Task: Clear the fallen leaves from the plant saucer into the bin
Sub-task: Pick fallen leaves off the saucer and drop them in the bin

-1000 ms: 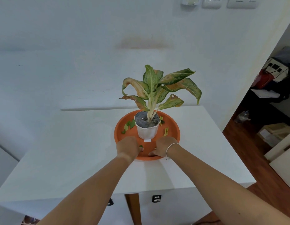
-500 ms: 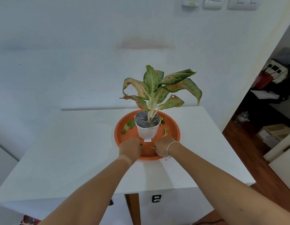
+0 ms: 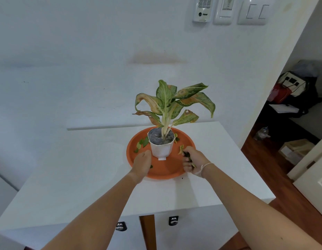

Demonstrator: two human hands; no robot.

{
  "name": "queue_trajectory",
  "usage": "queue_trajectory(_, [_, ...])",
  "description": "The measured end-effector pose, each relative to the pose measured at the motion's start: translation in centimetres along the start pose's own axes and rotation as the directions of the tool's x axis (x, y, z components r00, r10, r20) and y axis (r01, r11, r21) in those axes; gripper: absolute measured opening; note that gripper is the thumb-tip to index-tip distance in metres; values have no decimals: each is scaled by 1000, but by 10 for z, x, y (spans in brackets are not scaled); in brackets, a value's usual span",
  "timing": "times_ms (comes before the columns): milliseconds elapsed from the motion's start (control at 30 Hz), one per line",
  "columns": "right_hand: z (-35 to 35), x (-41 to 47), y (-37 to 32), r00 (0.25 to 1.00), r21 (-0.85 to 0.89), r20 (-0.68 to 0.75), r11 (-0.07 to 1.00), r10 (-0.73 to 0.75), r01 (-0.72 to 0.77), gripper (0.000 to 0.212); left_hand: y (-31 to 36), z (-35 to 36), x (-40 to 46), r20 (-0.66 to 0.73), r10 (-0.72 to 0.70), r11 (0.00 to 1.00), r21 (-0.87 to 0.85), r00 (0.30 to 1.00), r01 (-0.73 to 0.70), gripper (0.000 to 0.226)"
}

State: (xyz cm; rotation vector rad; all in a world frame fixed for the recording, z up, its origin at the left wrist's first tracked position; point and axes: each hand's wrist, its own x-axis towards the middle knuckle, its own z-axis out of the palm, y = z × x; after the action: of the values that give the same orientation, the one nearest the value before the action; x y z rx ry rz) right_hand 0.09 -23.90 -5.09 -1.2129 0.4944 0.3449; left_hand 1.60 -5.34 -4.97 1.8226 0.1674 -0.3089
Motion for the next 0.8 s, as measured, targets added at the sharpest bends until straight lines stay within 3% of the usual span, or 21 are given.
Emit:
queue_trajectory(200, [-9,-20,17,999,337,28,941,-35,23,26,2,18,-21,199,-103,982,-136,974,132,25])
queue_trajectory(400, [-27,-44,36,997,404,-46,911,-68,80,28,6,49,-39,325,-87,951,-256,942,176,25])
queue_trajectory(800, [-133,-123,90,922,523,-378,802,-85,288,34,-4,170,-98,629,-95,980,-77,772,184,17])
